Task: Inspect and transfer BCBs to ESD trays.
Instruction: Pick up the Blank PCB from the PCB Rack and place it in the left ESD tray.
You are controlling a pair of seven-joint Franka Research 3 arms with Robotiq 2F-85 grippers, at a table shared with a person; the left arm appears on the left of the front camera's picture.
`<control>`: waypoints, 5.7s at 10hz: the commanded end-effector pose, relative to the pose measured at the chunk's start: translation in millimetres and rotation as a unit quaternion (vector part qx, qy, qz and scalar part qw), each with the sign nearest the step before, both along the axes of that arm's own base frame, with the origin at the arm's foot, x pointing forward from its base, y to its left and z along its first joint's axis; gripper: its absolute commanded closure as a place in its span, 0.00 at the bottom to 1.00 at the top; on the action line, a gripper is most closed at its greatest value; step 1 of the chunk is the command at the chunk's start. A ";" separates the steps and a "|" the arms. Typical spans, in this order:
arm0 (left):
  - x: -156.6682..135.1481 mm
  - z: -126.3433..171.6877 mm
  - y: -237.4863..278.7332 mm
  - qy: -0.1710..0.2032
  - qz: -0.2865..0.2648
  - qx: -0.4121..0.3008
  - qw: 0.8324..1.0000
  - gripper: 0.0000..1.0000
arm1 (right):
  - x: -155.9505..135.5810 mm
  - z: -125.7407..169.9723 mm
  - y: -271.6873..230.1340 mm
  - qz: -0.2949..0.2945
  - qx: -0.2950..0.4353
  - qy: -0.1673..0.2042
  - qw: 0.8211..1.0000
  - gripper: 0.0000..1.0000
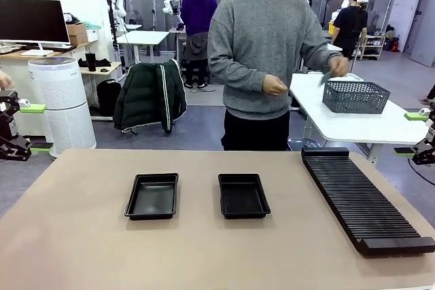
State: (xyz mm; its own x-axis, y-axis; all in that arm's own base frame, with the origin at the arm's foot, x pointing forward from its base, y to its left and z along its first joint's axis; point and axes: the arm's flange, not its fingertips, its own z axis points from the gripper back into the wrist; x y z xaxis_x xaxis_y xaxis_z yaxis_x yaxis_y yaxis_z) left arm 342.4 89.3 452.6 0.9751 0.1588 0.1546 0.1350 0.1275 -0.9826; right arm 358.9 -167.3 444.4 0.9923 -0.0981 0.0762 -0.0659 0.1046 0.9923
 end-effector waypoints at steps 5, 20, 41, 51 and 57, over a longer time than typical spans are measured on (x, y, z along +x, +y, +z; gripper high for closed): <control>0.1 -0.1 0.5 0.000 0.001 0.000 1.000 0.00 | 0.0 0.0 0.0 0.000 0.000 0.001 1.000 0.00; 0.1 -0.1 0.5 0.000 0.001 0.000 1.000 0.00 | 0.0 0.0 0.0 0.000 0.000 0.001 1.000 0.00; 0.1 -0.1 0.5 0.000 0.001 0.000 1.000 0.00 | 22.6 106.1 43.9 0.177 -0.402 -0.276 0.855 0.00; 0.1 -0.1 0.5 0.000 0.001 0.000 1.000 0.00 | 32.6 84.0 98.6 0.441 -0.553 -0.488 0.511 0.00; 0.1 -0.1 0.5 0.000 0.001 0.000 1.000 0.00 | 39.3 84.9 103.3 0.450 -0.551 -0.481 0.512 0.00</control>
State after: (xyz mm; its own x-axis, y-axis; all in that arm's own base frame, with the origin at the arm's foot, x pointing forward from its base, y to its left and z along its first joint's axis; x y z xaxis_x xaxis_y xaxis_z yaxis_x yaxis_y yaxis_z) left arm 342.6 88.9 452.5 0.9753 0.1581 0.1544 0.1348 0.1281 -0.9826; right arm 398.7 -64.6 528.5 0.0466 0.9948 0.0902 -0.9820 0.0622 -0.1781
